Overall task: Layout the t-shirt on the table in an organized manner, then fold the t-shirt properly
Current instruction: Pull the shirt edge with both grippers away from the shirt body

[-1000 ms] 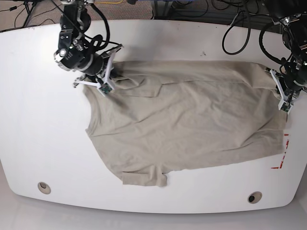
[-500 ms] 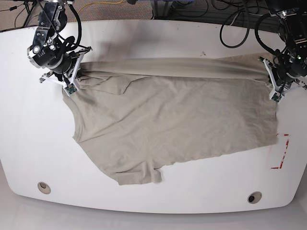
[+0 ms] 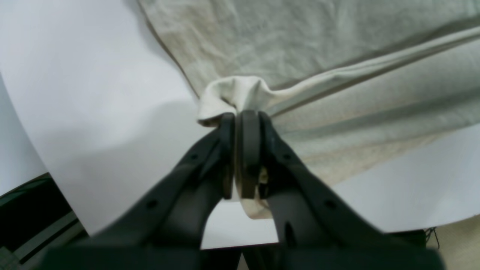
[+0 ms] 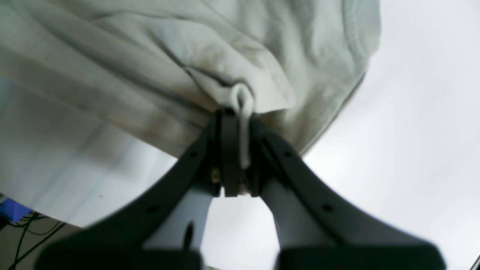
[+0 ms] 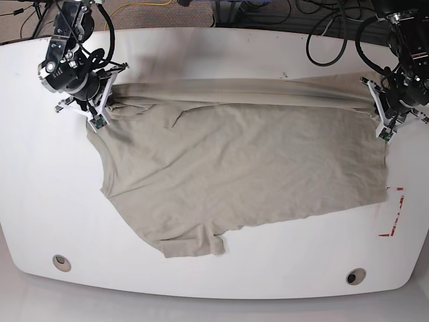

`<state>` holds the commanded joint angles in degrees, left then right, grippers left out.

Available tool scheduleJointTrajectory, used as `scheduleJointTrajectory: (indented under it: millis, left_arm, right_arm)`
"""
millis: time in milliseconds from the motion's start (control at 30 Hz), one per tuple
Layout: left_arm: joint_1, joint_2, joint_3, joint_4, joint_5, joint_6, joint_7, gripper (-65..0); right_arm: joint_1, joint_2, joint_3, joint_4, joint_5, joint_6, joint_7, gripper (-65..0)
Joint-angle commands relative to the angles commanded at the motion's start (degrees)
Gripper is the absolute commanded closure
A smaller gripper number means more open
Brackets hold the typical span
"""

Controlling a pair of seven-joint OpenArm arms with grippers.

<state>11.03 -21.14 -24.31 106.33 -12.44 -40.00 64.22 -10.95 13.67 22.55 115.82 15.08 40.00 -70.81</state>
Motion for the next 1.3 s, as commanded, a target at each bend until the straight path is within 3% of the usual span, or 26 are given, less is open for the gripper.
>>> scheduleJointTrajectory:
  millis: [167,867,1000,1067,1100,1133,1233,1267,1300]
  left_arm:
    - [-1.67,-0.18,3.25,-0.09,0.18,0.0,-1.23,0.0]
    - [-1.93,-0.53,3.52,-2.2,0.18,0.0,-1.58,0.0]
    - [-3.08,-0.62,3.6,-3.78,0.18,0.0,-1.58,-0.4]
    - [-3.96,-0.62,3.52,-4.75,0.18,0.0,-1.58,-6.9]
    - [-4.13,-0.7,3.52,-5.1,0.18,0.0,-1.58,-9.3]
    - [-4.31,-1.05,3.43,-5.71,0.18,0.0,-1.58,-15.1]
    - [-4.48,-2.29,3.52,-6.51,0.18,0.0,-1.58,-34.6]
    - [-4.84,-2.29,3.43,-6.51,0.09,0.0,-1.58,-37.9]
    - [-5.71,-2.29,3.25,-6.51,0.09,0.0,-1.58,-46.0]
  right_arm:
    - [3.96,-0.79,-0.18,-0.18,-0.26,0.0,0.0,0.0]
    - [13.54,-0.35,-0.44,-13.19,-0.53,0.0,0.35,-1.6]
    - [14.95,0.7,-0.44,-15.47,-0.53,0.0,0.35,-14.1]
    - [15.82,0.79,-0.09,-16.26,-0.62,0.0,0.35,-29.2]
    - [16.0,0.97,-0.09,-16.35,-0.62,0.0,0.35,-33.3]
    - [16.09,1.67,0.0,-16.18,-0.7,0.0,0.35,-42.6]
    - [16.35,2.73,0.0,-16.09,-0.53,0.0,0.35,-60.4]
    - [16.35,2.9,-0.09,-16.0,-0.44,0.0,0.35,-62.8]
    - [16.44,3.08,-0.09,-15.56,-0.35,0.0,0.35,-65.0]
